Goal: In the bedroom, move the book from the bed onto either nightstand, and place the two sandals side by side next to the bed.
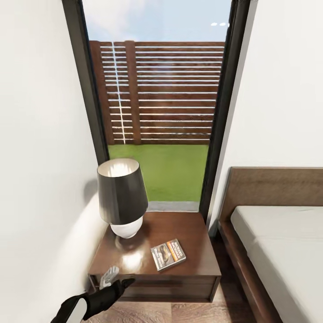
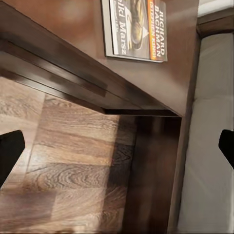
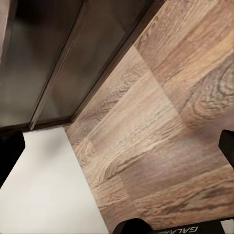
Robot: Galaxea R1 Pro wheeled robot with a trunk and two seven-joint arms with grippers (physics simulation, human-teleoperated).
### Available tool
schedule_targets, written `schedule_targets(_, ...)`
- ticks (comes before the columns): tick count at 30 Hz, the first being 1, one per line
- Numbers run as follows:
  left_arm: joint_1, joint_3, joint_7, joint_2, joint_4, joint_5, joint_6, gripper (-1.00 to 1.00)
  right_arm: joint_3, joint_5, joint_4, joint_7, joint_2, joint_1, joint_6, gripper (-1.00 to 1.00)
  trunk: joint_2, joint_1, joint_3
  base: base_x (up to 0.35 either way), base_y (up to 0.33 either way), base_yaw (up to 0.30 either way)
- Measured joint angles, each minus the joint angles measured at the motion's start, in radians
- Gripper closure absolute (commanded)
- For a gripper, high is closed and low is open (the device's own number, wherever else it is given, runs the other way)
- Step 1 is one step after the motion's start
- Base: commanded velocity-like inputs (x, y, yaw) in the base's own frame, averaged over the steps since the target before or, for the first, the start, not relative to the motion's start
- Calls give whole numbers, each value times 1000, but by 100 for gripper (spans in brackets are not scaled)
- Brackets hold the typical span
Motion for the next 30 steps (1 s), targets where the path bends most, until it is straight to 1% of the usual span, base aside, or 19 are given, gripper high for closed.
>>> schedule_targets(1,0,0,0,0,8,-11,0,-100,0,0,0,0,0,0,0,-100,7,-4,3,0,0,0)
schedule_targets(2,0,0,0,0,8,-11,0,-100,0,0,0,0,0,0,0,-100,14,-8,6,0,0,0)
schedule_targets(7,2,0,0,6,46,-68,-3,-100,1,0,0,-1,-3,0,0,-100,49,-27,22,0,0,0)
schedule_targets(12,3,-1,0,19,91,-116,-36,-100,1,0,0,-2,-5,0,-1,-100,84,-46,38,0,0,0)
schedule_targets(16,3,-1,-1,36,136,-138,-83,-100,1,0,0,-3,-5,0,-1,-100,112,-61,50,0,0,0)
schedule_targets(17,4,-1,-1,49,164,-145,-104,-100,1,1,0,-3,-6,0,0,-100,119,-65,53,0,0,0)
schedule_targets(18,4,-1,-1,57,180,-147,-115,-100,1,1,0,-3,-6,0,0,-100,126,-69,56,0,0,0)
schedule_targets(19,3,-1,-1,57,181,-146,-115,-100,1,1,0,-3,-6,0,0,-100,133,-73,60,0,0,0)
schedule_targets(24,4,-3,-8,92,267,-154,-178,-100,0,1,0,-4,-7,0,-1,-100,168,-92,75,0,0,0)
schedule_targets(27,4,-3,-28,108,330,-162,-232,-100,0,1,0,-4,-7,0,-1,-100,189,-104,85,0,0,0)
schedule_targets(28,4,-4,-44,117,376,-175,-272,-100,0,2,0,-5,-7,0,-1,-100,196,-107,88,0,0,0)
schedule_targets(30,5,-4,-62,125,424,-196,-316,-100,0,2,0,-5,-8,0,-2,-100,210,-115,94,0,0,0)
